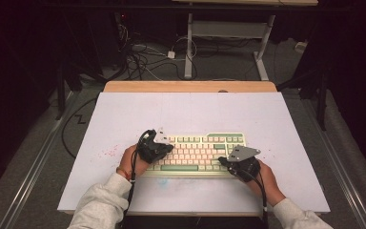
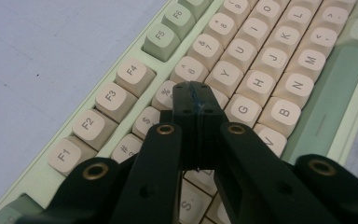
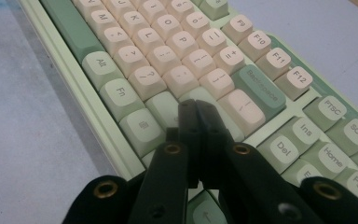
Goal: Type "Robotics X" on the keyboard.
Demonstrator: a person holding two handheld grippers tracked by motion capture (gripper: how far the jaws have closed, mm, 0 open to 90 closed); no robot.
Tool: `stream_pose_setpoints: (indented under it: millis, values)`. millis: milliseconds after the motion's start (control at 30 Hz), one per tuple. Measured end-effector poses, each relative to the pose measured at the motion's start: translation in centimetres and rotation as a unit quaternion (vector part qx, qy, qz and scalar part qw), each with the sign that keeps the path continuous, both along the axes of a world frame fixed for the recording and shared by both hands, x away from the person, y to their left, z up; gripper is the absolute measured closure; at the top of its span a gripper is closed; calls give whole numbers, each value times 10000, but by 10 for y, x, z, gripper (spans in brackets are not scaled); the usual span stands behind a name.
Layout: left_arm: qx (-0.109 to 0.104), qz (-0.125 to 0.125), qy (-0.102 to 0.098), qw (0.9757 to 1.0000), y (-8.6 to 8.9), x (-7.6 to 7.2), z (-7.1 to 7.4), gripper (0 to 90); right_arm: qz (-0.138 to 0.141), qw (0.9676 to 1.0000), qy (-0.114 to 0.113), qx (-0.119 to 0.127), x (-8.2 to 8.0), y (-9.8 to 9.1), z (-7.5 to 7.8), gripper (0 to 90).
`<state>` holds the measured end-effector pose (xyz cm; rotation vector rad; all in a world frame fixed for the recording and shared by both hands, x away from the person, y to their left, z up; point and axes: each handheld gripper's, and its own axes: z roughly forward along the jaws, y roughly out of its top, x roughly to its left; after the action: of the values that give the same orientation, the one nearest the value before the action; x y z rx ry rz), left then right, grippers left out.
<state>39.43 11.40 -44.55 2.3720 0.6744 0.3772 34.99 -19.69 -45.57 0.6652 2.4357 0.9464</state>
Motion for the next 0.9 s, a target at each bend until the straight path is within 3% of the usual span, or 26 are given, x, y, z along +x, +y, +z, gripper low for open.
stream_pose_setpoints:
  millis: [333,500,900]
  values:
    - [55,-1,-22,10000,-1,-1,0,880,-4,10000,-1,6,0,0,0,900]
    - [252,-72,5,9997,-4,-2,-1,880,-10,10000,-10,-1,0,0,0,900]
    - [80,-86,-309,9995,-2,-8,9,880,7,10000,-50,-24,-1,0,0,900]
